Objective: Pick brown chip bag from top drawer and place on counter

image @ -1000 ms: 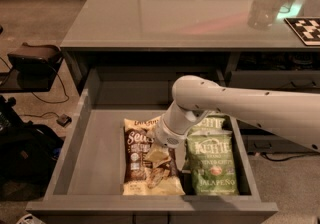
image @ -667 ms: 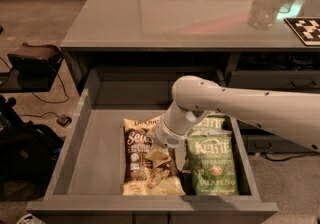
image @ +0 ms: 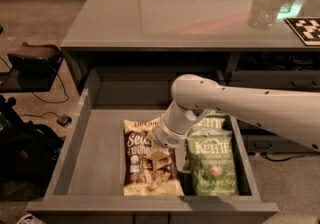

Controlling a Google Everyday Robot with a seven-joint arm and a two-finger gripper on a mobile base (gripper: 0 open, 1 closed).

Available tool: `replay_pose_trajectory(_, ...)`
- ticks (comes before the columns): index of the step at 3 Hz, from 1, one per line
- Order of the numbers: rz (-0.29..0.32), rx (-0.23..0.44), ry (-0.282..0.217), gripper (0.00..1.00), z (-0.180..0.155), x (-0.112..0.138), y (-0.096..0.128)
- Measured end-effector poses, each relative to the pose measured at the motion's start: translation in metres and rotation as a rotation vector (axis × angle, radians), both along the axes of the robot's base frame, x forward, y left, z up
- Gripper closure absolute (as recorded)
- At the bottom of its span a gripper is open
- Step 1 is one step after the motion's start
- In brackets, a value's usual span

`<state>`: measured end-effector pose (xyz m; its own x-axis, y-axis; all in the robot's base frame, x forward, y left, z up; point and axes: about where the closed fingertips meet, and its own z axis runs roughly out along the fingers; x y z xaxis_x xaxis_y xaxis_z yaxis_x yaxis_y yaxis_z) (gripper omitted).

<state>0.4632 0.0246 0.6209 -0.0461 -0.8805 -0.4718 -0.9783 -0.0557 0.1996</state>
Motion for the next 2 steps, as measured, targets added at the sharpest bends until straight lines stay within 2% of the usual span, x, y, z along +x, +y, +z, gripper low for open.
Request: replay_pose_trajectory(2, 0.0, 0.0, 0.0, 1.0, 0.0049, 0.0033, -0.0001)
